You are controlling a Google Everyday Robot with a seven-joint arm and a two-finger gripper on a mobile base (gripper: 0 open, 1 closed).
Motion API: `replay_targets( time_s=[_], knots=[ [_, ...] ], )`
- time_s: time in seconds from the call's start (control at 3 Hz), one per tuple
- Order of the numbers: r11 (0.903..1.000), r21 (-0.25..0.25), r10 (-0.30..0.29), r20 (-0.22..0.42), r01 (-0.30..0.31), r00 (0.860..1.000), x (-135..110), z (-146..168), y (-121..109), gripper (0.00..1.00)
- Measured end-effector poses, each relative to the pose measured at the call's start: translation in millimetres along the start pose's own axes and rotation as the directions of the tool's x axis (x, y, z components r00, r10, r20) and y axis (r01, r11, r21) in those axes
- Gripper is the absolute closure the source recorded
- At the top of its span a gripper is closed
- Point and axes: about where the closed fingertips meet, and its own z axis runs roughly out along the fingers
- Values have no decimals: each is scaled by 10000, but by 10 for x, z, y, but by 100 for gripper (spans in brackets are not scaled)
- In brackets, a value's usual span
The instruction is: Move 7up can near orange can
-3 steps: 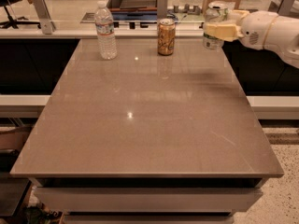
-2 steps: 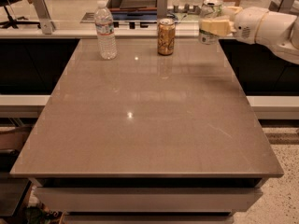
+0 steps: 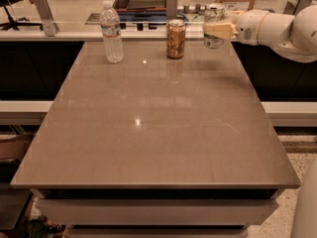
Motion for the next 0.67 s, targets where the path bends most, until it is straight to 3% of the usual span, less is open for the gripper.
replay_targets(
  time_s=[0.67],
  knots=[
    [9989,-175,432,497,-424,9978,262,303,-119,100]
  ],
)
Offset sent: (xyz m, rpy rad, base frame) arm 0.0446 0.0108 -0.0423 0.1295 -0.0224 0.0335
